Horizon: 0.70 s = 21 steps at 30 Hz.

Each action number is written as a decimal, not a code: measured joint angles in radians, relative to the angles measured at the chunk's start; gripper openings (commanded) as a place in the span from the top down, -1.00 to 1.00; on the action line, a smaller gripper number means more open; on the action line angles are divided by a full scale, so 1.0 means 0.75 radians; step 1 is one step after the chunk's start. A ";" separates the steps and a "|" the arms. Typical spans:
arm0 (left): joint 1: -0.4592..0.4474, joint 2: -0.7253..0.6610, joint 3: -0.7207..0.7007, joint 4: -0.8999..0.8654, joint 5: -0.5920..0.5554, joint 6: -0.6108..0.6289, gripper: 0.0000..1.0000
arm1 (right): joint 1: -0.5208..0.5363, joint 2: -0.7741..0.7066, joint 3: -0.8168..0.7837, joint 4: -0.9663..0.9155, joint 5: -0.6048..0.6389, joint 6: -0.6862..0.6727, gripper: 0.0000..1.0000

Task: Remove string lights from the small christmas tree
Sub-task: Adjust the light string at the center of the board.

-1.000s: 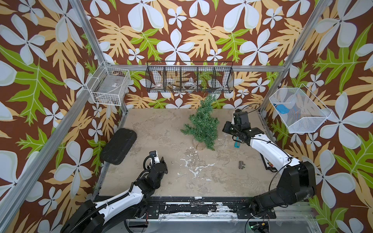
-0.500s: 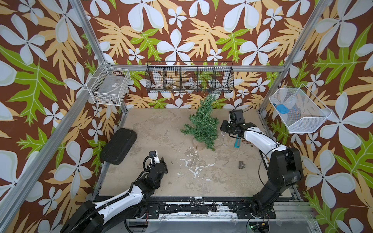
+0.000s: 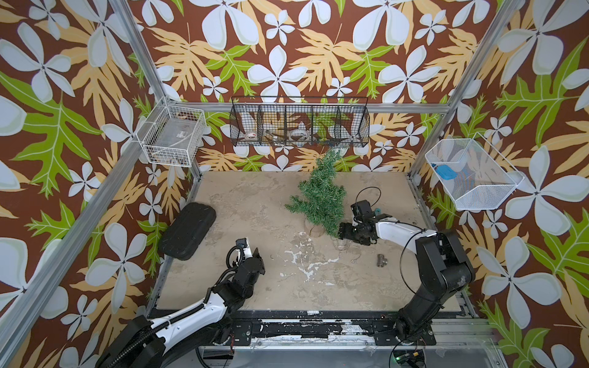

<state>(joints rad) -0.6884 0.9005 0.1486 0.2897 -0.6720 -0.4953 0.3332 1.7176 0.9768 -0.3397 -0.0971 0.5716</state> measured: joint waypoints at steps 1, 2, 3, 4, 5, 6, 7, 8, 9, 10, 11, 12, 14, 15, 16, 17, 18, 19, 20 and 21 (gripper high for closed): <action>0.000 0.002 0.000 0.000 0.000 0.000 0.21 | 0.008 -0.014 -0.027 0.021 0.001 -0.004 -0.80; 0.000 0.004 0.000 0.000 0.000 0.000 0.21 | 0.010 -0.025 -0.051 0.050 0.011 -0.001 -0.81; 0.000 0.005 0.000 0.000 0.000 0.000 0.21 | 0.014 -0.035 -0.076 0.081 0.022 0.001 -0.80; 0.000 0.006 0.000 0.000 0.000 0.000 0.21 | 0.017 -0.042 -0.096 0.106 0.029 0.000 -0.79; 0.000 0.008 0.000 0.000 0.000 0.000 0.21 | 0.019 -0.044 -0.109 0.123 0.033 0.000 -0.78; 0.000 0.011 0.001 0.000 0.001 0.000 0.21 | 0.019 -0.045 -0.124 0.141 0.035 0.001 -0.76; 0.000 0.014 0.001 0.000 0.001 0.000 0.21 | 0.018 -0.041 -0.138 0.167 0.052 0.000 -0.74; 0.000 0.017 0.002 0.000 0.001 0.000 0.21 | 0.018 -0.034 -0.146 0.201 0.069 -0.001 -0.72; 0.000 0.020 0.003 0.001 0.001 0.000 0.21 | 0.018 -0.023 -0.153 0.243 0.085 -0.003 -0.68; 0.000 0.021 0.003 0.001 0.001 0.000 0.21 | 0.017 -0.013 -0.155 0.275 0.100 -0.003 -0.65; 0.000 0.023 0.003 0.001 0.001 0.000 0.21 | 0.017 0.002 -0.156 0.315 0.113 -0.005 -0.60; 0.000 0.025 0.004 0.001 0.001 0.000 0.21 | 0.017 0.018 -0.156 0.353 0.130 -0.005 -0.55; 0.000 0.026 0.005 0.002 0.001 0.000 0.21 | 0.016 0.052 -0.146 0.420 0.143 -0.005 -0.40; 0.000 0.026 0.005 0.001 0.001 0.000 0.21 | 0.014 0.072 -0.138 0.453 0.146 -0.004 -0.29; 0.000 0.025 0.005 0.001 0.001 0.000 0.21 | 0.012 0.086 -0.132 0.476 0.147 -0.002 -0.21; 0.000 0.022 0.005 0.001 0.001 0.000 0.21 | 0.011 0.105 -0.121 0.501 0.148 0.001 -0.12; 0.000 0.018 0.005 0.001 0.000 0.000 0.21 | 0.009 0.124 -0.108 0.520 0.145 0.003 -0.01; 0.000 0.014 0.005 0.001 0.000 0.000 0.21 | 0.007 0.139 -0.094 0.532 0.138 0.007 0.10; 0.000 0.009 0.005 0.001 0.000 0.000 0.21 | 0.002 0.155 -0.080 0.539 0.127 0.011 0.19; 0.000 0.003 0.005 0.001 0.000 0.000 0.21 | -0.007 0.171 -0.063 0.545 0.115 0.019 0.27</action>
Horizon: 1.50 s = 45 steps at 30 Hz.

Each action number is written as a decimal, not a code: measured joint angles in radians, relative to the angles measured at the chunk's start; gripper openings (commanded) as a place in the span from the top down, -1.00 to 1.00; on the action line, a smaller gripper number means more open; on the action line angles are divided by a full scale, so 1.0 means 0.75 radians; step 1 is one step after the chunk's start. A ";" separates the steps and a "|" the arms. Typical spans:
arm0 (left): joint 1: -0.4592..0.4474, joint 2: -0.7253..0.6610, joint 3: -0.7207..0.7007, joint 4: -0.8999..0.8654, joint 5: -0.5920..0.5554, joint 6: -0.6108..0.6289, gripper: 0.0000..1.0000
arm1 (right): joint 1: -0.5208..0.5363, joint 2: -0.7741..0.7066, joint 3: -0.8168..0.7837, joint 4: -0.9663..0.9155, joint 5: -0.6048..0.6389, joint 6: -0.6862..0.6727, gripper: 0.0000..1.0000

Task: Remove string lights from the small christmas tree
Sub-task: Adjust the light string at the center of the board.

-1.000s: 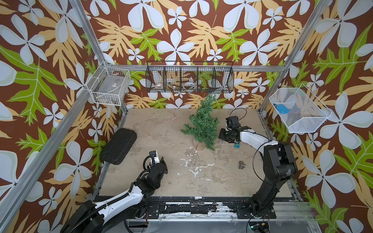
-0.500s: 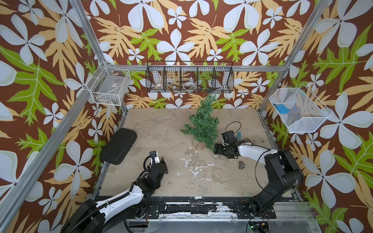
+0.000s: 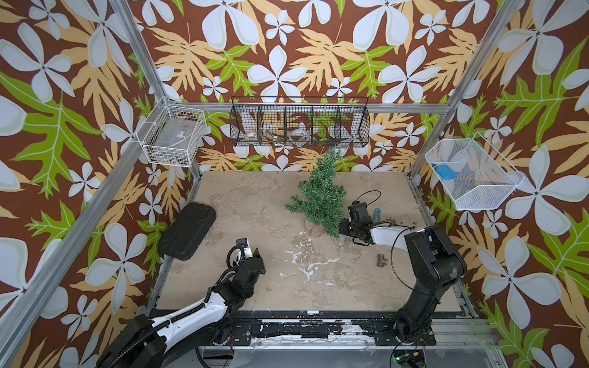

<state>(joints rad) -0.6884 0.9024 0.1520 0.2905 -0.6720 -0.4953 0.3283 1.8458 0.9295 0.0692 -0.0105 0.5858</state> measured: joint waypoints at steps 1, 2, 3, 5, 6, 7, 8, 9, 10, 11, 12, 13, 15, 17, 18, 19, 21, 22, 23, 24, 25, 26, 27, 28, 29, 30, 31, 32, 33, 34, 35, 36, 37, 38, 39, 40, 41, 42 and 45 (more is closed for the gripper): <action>0.000 -0.005 -0.001 0.001 0.000 -0.001 0.21 | -0.011 0.014 0.016 0.001 -0.020 0.009 0.38; 0.000 -0.007 -0.003 0.001 0.000 -0.001 0.21 | -0.023 0.024 0.031 0.000 -0.038 0.014 0.45; 0.000 -0.008 -0.003 0.001 0.000 -0.001 0.21 | -0.036 0.036 0.046 -0.005 -0.055 0.021 0.52; 0.000 -0.009 -0.003 0.001 0.000 -0.001 0.22 | -0.060 0.054 0.073 -0.019 -0.086 0.034 0.56; 0.000 -0.009 -0.003 0.001 0.000 -0.001 0.22 | -0.075 0.066 0.091 -0.029 -0.104 0.043 0.57; 0.000 -0.009 -0.003 0.001 0.000 -0.001 0.22 | -0.091 0.077 0.109 -0.036 -0.126 0.046 0.60; 0.000 -0.009 -0.003 0.001 0.000 -0.001 0.22 | -0.106 0.087 0.125 -0.039 -0.138 0.047 0.62; 0.000 -0.010 -0.003 0.001 0.000 -0.001 0.22 | -0.126 0.098 0.140 -0.038 -0.157 0.047 0.65; 0.000 -0.012 -0.003 0.001 0.000 -0.001 0.22 | -0.147 0.107 0.153 -0.038 -0.167 0.048 0.69; 0.000 -0.014 -0.003 0.001 -0.001 -0.001 0.22 | -0.174 0.113 0.163 -0.038 -0.189 0.051 0.71; 0.000 -0.017 -0.003 0.001 -0.001 -0.001 0.22 | -0.200 0.117 0.168 -0.038 -0.208 0.055 0.73; 0.000 -0.019 -0.004 0.001 -0.001 -0.001 0.22 | -0.223 0.118 0.176 -0.042 -0.221 0.057 0.73; 0.000 -0.022 -0.005 0.001 -0.001 -0.001 0.22 | -0.267 0.112 0.196 -0.085 -0.225 0.062 0.73; 0.000 -0.023 -0.007 0.001 -0.001 -0.001 0.22 | -0.295 0.094 0.206 -0.143 -0.218 0.084 0.74; 0.000 -0.023 -0.008 0.001 -0.001 -0.001 0.22 | -0.306 0.080 0.211 -0.190 -0.211 0.085 0.74; 0.000 -0.023 -0.008 0.001 -0.001 -0.001 0.22 | -0.309 0.069 0.214 -0.225 -0.190 0.086 0.74; 0.000 -0.023 -0.008 0.001 -0.001 -0.001 0.22 | -0.309 0.041 0.212 -0.293 -0.161 0.091 0.74; 0.000 -0.023 -0.008 0.001 -0.001 -0.001 0.22 | -0.309 0.024 0.203 -0.316 -0.154 0.093 0.74; 0.000 -0.023 -0.008 0.001 -0.001 -0.001 0.22 | -0.308 0.000 0.188 -0.340 -0.140 0.097 0.75; 0.000 -0.023 -0.008 0.001 -0.001 -0.001 0.22 | -0.308 -0.028 0.168 -0.355 -0.121 0.109 0.75; 0.000 -0.023 -0.008 0.001 -0.001 -0.001 0.22 | -0.308 -0.055 0.150 -0.370 -0.104 0.118 0.75; 0.000 -0.023 -0.008 0.001 -0.001 -0.001 0.22 | -0.309 -0.084 0.128 -0.379 -0.082 0.121 0.75; 0.000 -0.024 -0.008 0.001 -0.001 -0.001 0.22 | -0.309 -0.112 0.108 -0.387 -0.070 0.122 0.72; 0.000 -0.024 -0.008 0.001 -0.001 -0.001 0.22 | -0.310 -0.134 0.095 -0.393 -0.057 0.125 0.67; 0.000 -0.025 -0.009 0.001 -0.001 -0.001 0.21 | -0.309 -0.157 0.081 -0.398 -0.052 0.125 0.56; 0.000 -0.025 -0.009 0.001 -0.001 -0.001 0.21 | -0.306 -0.180 0.072 -0.402 -0.055 0.125 0.43; 0.000 -0.025 -0.010 0.001 -0.001 -0.001 0.22 | -0.303 -0.198 0.067 -0.406 -0.058 0.124 0.31; 0.000 -0.025 -0.010 0.001 0.000 -0.001 0.22 | -0.296 -0.215 0.068 -0.411 -0.073 0.119 0.14; 0.000 -0.025 -0.010 0.001 0.000 -0.001 0.21 | -0.289 -0.229 0.073 -0.416 -0.096 0.109 -0.02; 0.000 -0.025 -0.010 0.001 0.000 -0.001 0.21 | -0.282 -0.239 0.083 -0.424 -0.120 0.096 -0.15; 0.000 -0.025 -0.010 0.001 0.001 -0.001 0.21 | -0.278 -0.250 0.096 -0.433 -0.144 0.079 -0.28; 0.000 -0.025 -0.010 0.001 0.001 -0.001 0.20 | -0.273 -0.266 0.108 -0.444 -0.172 0.065 -0.39; 0.000 -0.025 -0.010 0.001 0.001 -0.001 0.20 | -0.271 -0.283 0.117 -0.455 -0.199 0.047 -0.48; 0.000 -0.025 -0.010 0.001 0.002 -0.001 0.19 | -0.271 -0.307 0.127 -0.469 -0.213 0.043 -0.55; 0.000 -0.025 -0.010 0.001 0.003 -0.002 0.18 | -0.272 -0.336 0.136 -0.484 -0.212 0.030 -0.63; 0.000 -0.025 -0.010 0.001 0.004 -0.002 0.17 | -0.272 -0.361 0.143 -0.495 -0.207 0.016 -0.69; 0.000 -0.025 -0.010 0.001 0.005 -0.002 0.15 | -0.273 -0.396 0.153 -0.513 -0.195 0.010 -0.72; 0.000 -0.026 -0.010 0.001 0.006 -0.002 0.13 | -0.274 -0.423 0.161 -0.524 -0.182 0.001 -0.75; 0.000 -0.030 -0.010 0.001 0.011 -0.003 0.10 | -0.273 -0.520 0.175 -0.544 -0.044 -0.028 -0.81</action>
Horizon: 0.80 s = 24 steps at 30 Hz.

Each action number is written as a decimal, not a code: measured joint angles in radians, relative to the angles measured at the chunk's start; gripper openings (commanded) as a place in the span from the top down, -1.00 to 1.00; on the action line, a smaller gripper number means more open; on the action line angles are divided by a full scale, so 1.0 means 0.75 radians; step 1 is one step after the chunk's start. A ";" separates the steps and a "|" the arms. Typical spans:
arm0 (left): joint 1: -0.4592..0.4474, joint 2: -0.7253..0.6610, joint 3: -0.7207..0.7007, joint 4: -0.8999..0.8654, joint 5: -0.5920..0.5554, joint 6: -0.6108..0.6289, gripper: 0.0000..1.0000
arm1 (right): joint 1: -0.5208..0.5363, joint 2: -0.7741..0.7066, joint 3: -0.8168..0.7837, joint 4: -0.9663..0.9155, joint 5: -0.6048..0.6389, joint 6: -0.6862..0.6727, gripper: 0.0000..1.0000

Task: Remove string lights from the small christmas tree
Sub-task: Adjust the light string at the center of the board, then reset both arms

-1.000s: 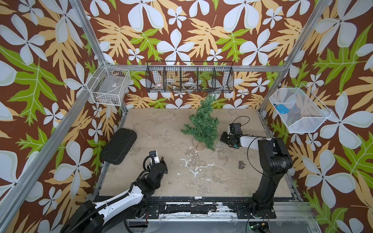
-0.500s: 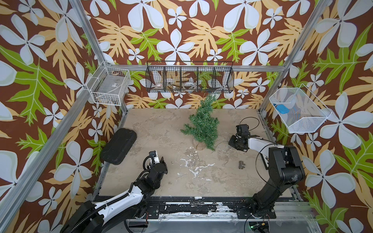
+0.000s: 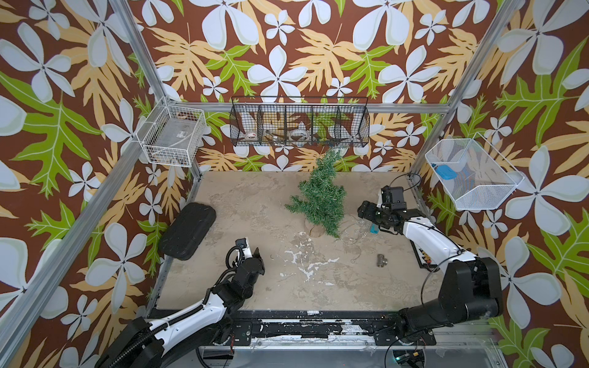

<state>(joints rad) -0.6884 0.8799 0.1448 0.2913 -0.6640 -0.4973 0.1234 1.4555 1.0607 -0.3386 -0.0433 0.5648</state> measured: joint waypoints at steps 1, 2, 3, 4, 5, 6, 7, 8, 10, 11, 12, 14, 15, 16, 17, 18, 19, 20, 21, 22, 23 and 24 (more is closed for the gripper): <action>0.000 -0.002 -0.001 0.000 0.003 0.000 0.09 | 0.000 -0.036 -0.009 0.004 0.065 -0.010 -0.81; 0.000 -0.004 -0.002 0.000 0.005 -0.001 0.07 | -0.001 -0.074 -0.031 0.015 0.142 -0.025 -0.81; 0.000 -0.004 -0.002 0.000 0.006 -0.001 0.07 | -0.001 -0.110 -0.064 0.040 0.214 -0.035 -0.81; 0.000 -0.005 -0.003 0.000 0.011 -0.001 0.06 | -0.001 -0.152 -0.112 0.078 0.287 -0.055 -0.81; 0.000 -0.006 -0.003 0.000 0.014 -0.001 0.05 | -0.002 -0.194 -0.169 0.118 0.354 -0.081 -0.81; 0.000 -0.007 -0.003 0.000 0.015 -0.001 0.05 | -0.003 -0.228 -0.222 0.158 0.409 -0.108 -0.81; 0.000 -0.008 -0.003 0.000 0.017 -0.001 0.04 | -0.002 -0.263 -0.286 0.221 0.464 -0.138 -0.80; 0.000 -0.009 -0.003 0.001 0.019 -0.001 0.04 | -0.001 -0.289 -0.349 0.284 0.517 -0.166 -0.80; 0.000 -0.012 -0.006 0.003 0.020 -0.001 0.04 | -0.001 -0.314 -0.455 0.392 0.594 -0.207 -0.80; 0.000 -0.013 -0.008 0.004 0.021 -0.001 0.03 | -0.001 -0.315 -0.498 0.433 0.625 -0.219 -0.80; 0.000 -0.014 -0.010 0.004 0.022 -0.001 0.03 | -0.001 -0.312 -0.528 0.463 0.645 -0.233 -0.80; 0.000 -0.018 -0.010 0.005 0.022 -0.001 0.03 | -0.001 -0.298 -0.580 0.531 0.689 -0.239 -0.80; 0.000 -0.020 -0.011 0.006 0.022 -0.001 0.03 | -0.001 -0.293 -0.606 0.567 0.708 -0.246 -0.81; 0.000 -0.023 -0.013 0.007 0.021 -0.001 0.02 | -0.001 -0.291 -0.639 0.609 0.735 -0.255 -0.81; 0.000 -0.024 -0.015 0.007 0.022 -0.001 0.03 | 0.000 -0.293 -0.681 0.665 0.762 -0.275 -0.81; 0.000 -0.026 -0.016 0.007 0.021 -0.001 0.03 | 0.000 -0.298 -0.729 0.724 0.781 -0.289 -0.81; 0.000 -0.027 -0.018 0.007 0.022 -0.001 0.03 | 0.000 -0.305 -0.786 0.790 0.796 -0.314 -0.80; 0.000 -0.027 -0.019 0.007 0.022 -0.001 0.03 | -0.001 -0.310 -0.847 0.866 0.799 -0.344 -0.80; 0.000 -0.027 -0.019 0.007 0.022 -0.001 0.03 | -0.002 -0.309 -0.891 0.925 0.799 -0.363 -0.80; 0.000 -0.026 -0.020 0.007 0.022 -0.001 0.03 | -0.002 -0.299 -0.938 1.008 0.799 -0.386 -0.80; 0.000 -0.023 -0.020 0.008 0.022 -0.001 0.02 | -0.002 -0.278 -0.977 1.095 0.799 -0.405 -0.79; 0.000 -0.019 -0.020 0.008 0.022 -0.001 0.02 | -0.002 -0.250 -1.007 1.181 0.799 -0.422 -0.78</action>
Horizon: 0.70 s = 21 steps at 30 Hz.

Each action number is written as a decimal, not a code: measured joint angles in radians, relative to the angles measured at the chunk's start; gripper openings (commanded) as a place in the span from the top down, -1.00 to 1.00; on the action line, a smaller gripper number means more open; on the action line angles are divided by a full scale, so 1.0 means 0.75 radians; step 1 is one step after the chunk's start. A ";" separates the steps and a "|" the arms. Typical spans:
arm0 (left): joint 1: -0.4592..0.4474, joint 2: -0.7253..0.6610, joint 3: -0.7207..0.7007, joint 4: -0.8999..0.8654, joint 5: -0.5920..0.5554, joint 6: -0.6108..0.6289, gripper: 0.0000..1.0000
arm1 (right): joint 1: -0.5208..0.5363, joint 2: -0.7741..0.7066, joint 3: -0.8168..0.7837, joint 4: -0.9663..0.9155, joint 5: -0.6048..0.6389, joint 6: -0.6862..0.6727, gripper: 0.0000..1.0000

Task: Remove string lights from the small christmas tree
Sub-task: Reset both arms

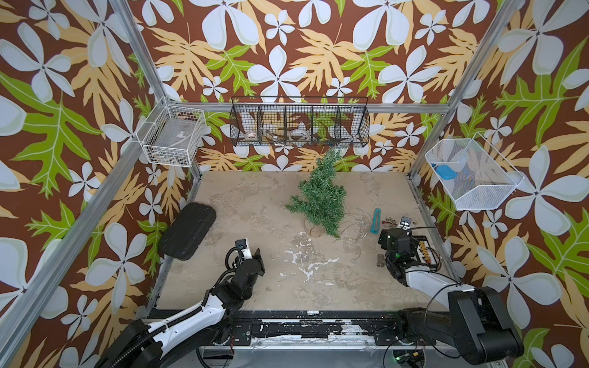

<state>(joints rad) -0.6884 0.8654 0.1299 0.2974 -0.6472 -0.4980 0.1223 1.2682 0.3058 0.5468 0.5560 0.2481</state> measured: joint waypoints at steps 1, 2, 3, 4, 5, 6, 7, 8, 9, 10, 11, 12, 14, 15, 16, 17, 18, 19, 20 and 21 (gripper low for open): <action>0.000 0.004 0.000 0.001 0.001 0.000 0.02 | 0.001 0.035 -0.013 0.059 0.000 -0.020 -0.75; 0.000 0.009 0.000 0.003 0.001 0.000 0.02 | 0.002 0.063 -0.015 0.112 -0.006 -0.045 -0.74; 0.000 0.012 0.000 0.005 0.001 0.000 0.02 | 0.002 0.082 -0.016 0.174 -0.009 -0.068 -0.74; 0.000 0.016 0.000 0.008 0.001 0.000 0.02 | 0.003 0.097 -0.017 0.244 -0.011 -0.093 -0.74; 0.000 0.020 0.001 0.009 0.001 0.000 0.01 | 0.003 0.110 -0.033 0.331 -0.015 -0.119 -0.75; 0.000 0.024 0.001 0.009 0.001 -0.001 0.01 | 0.002 0.126 -0.057 0.411 -0.016 -0.138 -0.71; 0.000 0.029 0.001 0.009 0.001 -0.001 -0.01 | -0.007 0.158 -0.087 0.504 -0.039 -0.159 -0.67; 0.000 0.035 0.002 0.010 0.001 -0.002 -0.03 | -0.015 0.188 -0.097 0.536 -0.045 -0.178 -0.76; 0.000 0.041 0.003 0.012 0.001 -0.002 -0.05 | -0.021 0.202 -0.092 0.536 -0.055 -0.186 -0.80; 0.000 0.049 0.004 0.016 0.001 -0.002 -0.10 | -0.023 0.215 -0.082 0.562 -0.079 -0.204 -0.83; 0.000 0.057 0.007 0.017 0.001 -0.002 -0.20 | -0.023 0.222 -0.073 0.595 -0.099 -0.215 -0.99; 0.000 0.067 0.011 0.018 0.000 -0.003 -0.34 | -0.024 0.222 -0.067 0.613 -0.131 -0.221 -1.00; 0.000 0.088 0.021 0.019 -0.001 -0.007 -0.59 | -0.036 0.222 -0.069 0.648 -0.153 -0.239 -0.99; 0.000 0.101 0.028 0.018 -0.001 -0.010 -0.82 | -0.042 0.222 -0.070 0.656 -0.155 -0.237 -0.99; 0.000 0.114 0.037 0.018 -0.003 -0.013 -0.99 | -0.043 0.222 -0.072 0.663 -0.161 -0.238 -1.00; 0.000 0.126 0.047 0.018 -0.004 -0.017 -1.00 | -0.043 0.220 -0.077 0.674 -0.178 -0.241 -0.99; 0.000 0.139 0.062 0.018 -0.005 -0.038 -1.00 | -0.042 0.216 -0.089 0.690 -0.197 -0.243 -0.99; 0.000 0.152 0.079 0.016 -0.007 -0.031 -1.00 | -0.039 0.211 -0.105 0.709 -0.206 -0.247 -0.99; 0.000 0.162 0.098 0.013 -0.009 -0.033 -1.00 | -0.039 0.204 -0.123 0.729 -0.215 -0.250 -0.99; 0.000 0.171 0.125 0.007 -0.012 -0.034 -1.00 | -0.034 0.198 -0.147 0.756 -0.215 -0.259 -1.00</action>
<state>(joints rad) -0.6884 0.9939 0.2237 0.3023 -0.6563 -0.5232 0.0967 1.4166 0.1955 1.1141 0.3946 0.0540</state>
